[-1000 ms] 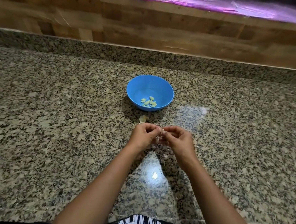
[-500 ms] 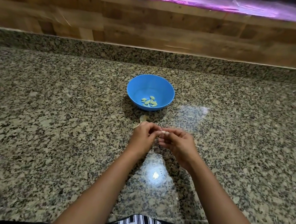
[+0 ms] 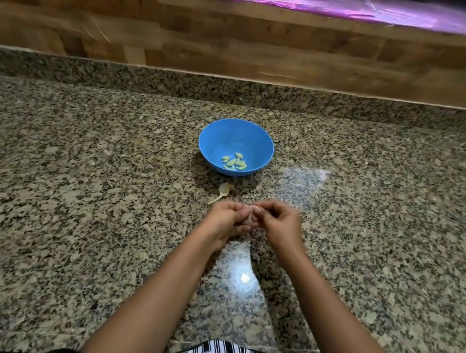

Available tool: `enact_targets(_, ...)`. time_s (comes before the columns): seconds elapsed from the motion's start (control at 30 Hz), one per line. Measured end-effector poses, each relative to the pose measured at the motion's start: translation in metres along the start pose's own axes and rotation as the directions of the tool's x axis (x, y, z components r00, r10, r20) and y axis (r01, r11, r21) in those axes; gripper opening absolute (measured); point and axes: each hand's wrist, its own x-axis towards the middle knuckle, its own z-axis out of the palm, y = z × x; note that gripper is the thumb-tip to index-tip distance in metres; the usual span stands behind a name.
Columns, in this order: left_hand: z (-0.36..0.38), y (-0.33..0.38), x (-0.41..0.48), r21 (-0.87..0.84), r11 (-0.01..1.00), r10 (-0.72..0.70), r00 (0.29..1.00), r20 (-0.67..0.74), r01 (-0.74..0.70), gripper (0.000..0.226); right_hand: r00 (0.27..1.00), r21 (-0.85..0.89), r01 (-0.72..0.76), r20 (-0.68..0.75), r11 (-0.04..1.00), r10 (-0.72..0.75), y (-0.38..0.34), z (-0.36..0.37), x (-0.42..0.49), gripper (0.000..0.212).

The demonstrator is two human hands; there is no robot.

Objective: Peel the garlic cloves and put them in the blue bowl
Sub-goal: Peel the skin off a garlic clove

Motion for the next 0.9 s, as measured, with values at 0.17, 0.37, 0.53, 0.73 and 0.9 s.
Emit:
enact_targets(0.17, 0.0, -0.008, 0.006, 0.469, 0.86, 0.301, 0.943, -0.143, -0.204, 0.008, 0.952, 0.331, -0.303, 0.147, 0.894, 0.268, -0.007, -0.003, 0.005, 0.005)
enact_targets(0.37, -0.015, -0.013, 0.003, 0.502, 0.843, 0.353, 0.904, -0.242, -0.194, 0.01, 0.93, 0.197, -0.363, 0.134, 0.911, 0.342, -0.006, 0.006, 0.028, 0.006)
enact_targets(0.53, -0.03, -0.016, 0.005, 0.438, 0.878, 0.334, 0.9, -0.279, -0.19, 0.007, 0.953, -0.177, -0.253, 0.126, 0.951, 0.277, -0.009, 0.026, 0.045, 0.018)
enact_targets(0.73, -0.031, -0.015, 0.008, 0.288, 0.941, 0.259, 0.927, -0.271, -0.179, 0.013, 0.969, -0.103, -0.214, 0.1, 0.971, 0.225, -0.004, 0.023, 0.038, 0.01)
enact_targets(0.9, -0.02, -0.022, 0.011, 0.255, 0.947, 0.26, 0.931, -0.257, -0.194, 0.02, 0.966, 0.081, -0.247, 0.107, 0.966, 0.238, 0.001, 0.014, 0.026, 0.008)
